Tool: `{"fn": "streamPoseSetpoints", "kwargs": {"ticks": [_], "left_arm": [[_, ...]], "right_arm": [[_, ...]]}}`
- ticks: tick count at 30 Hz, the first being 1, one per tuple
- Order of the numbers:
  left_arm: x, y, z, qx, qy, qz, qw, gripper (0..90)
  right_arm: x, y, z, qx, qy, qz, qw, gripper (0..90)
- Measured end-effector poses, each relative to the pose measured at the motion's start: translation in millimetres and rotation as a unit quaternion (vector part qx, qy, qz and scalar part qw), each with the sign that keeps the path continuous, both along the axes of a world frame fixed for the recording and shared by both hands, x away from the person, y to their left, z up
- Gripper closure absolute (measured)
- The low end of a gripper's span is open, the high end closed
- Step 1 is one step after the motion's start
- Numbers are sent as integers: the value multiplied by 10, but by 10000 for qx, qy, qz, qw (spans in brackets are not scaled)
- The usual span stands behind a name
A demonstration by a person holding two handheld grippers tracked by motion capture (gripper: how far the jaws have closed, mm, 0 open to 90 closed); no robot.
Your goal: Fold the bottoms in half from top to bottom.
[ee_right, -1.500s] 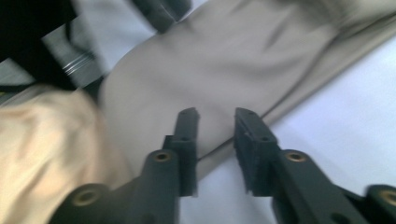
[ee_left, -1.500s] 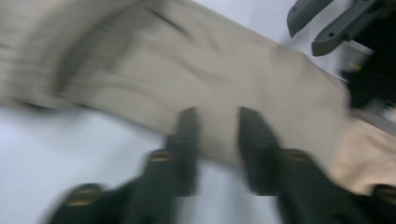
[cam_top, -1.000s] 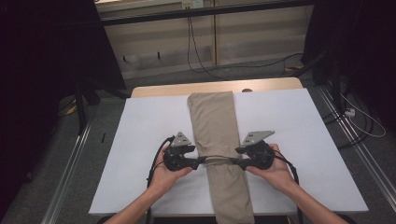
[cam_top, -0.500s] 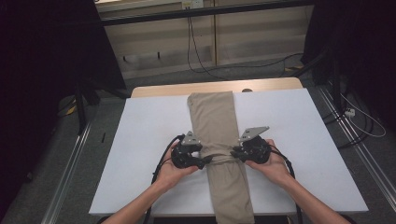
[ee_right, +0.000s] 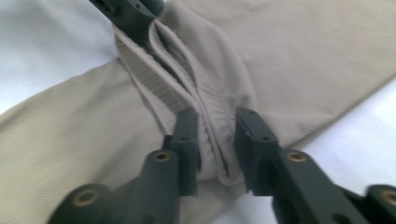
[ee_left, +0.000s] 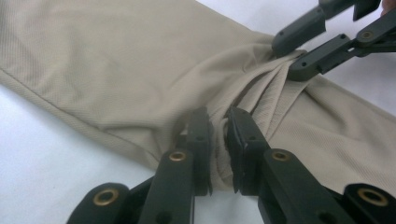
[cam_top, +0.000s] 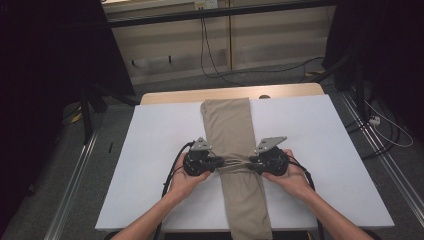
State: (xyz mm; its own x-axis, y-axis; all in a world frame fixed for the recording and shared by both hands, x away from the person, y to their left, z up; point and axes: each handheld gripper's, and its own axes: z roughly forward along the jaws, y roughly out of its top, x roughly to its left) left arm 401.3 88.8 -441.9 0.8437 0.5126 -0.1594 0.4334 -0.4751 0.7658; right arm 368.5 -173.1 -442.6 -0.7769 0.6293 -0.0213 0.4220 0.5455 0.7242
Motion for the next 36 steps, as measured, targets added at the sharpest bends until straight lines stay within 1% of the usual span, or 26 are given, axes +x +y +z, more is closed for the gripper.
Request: {"fn": "streamPoseSetpoints", "kwargs": {"ticks": [1, 3, 4, 5, 6, 7, 8, 9, 10, 11, 13, 15, 18, 21, 22, 24, 27, 28, 29, 30, 31, 32, 36], "left_arm": [[-1, 1, -2, 15, -11, -9, 10000, 792], [-16, -7, -3, 80, -51, -70, 9999, 753], [-29, -17, -8, 82, -42, -84, 9999, 727], [-39, -25, -7, 108, -47, -95, 9999, 677], [-52, -30, -7, 128, -76, -91, 9998, 655], [-57, -29, -6, 122, -82, -140, 9998, 675], [-53, -27, -13, 91, -142, -224, 9996, 727], [-37, -18, -26, 98, -184, -253, 9995, 748], [-22, 1, -31, 55, -137, -262, 9995, 774], [-27, 3, -29, 60, -121, -261, 9996, 798], [-72, -16, -12, 189, -243, -290, 9991, 842], [-97, -27, 13, 186, -244, -273, 9992, 868], [-120, -11, 59, -1, -188, -227, 9996, 875], [-187, 6, 137, -153, -214, -288, 9992, 875], [-211, 13, 156, -195, -231, -305, 9991, 875], [-260, 27, 189, -265, -238, -306, 9989, 874], [-318, 53, 228, -377, -140, -314, 9987, 875], [-339, 74, 261, -455, -34, -314, 9985, 875], [-363, 90, 289, -504, -49, -306, 9983, 875], [-389, 103, 314, -522, -86, -329, 9981, 875], [-419, 113, 335, -524, -85, -352, 9980, 875], [-453, 118, 349, -542, -54, -386, 9978, 875], [-620, 113, 366, -442, -24, -585, 9973, 876]], "right_arm": [[2, 6, -2, -13, -16, -8, 10000, 742], [-4, 24, -5, -66, -51, -3, 10000, 762], [-6, 33, -9, -94, -67, -15, 9999, 767], [-1, 34, -16, -78, -59, -35, 9999, 775], [3, 28, -18, -52, -42, -39, 10000, 787], [9, 18, -19, -22, -30, -45, 10000, 797], [15, 8, -21, 12, -13, -42, 10000, 807], [20, -1, -23, 61, 15, -63, 10000, 818], [26, -10, -24, 96, 45, -61, 9999, 824], [28, -13, -22, 134, 80, -81, 9998, 828], [21, -15, -14, 194, 118, -63, 9997, 836], [17, -28, -8, 284, 177, -52, 9994, 839], [2, -63, 29, 456, 229, -71, 9987, 840], [-32, -114, 87, 719, 281, -91, 9970, 840], [-54, -134, 109, 825, 296, -79, 9961, 840], [-95, -159, 136, 922, 309, -50, 9952, 840], [-189, -163, 187, 928, 286, 21, 9953, 840], [-216, -163, 202, 929, 282, 41, 9953, 840], [-260, -163, 226, 945, 270, 92, 9951, 840], [-294, -166, 244, 974, 276, 121, 9948, 840], [-322, -167, 257, 1006, 308, 156, 9943, 840], [-355, -166, 269, 987, 327, 203, 9944, 840], [-537, -178, 293, 987, 379, 309, 9939, 840]]}}
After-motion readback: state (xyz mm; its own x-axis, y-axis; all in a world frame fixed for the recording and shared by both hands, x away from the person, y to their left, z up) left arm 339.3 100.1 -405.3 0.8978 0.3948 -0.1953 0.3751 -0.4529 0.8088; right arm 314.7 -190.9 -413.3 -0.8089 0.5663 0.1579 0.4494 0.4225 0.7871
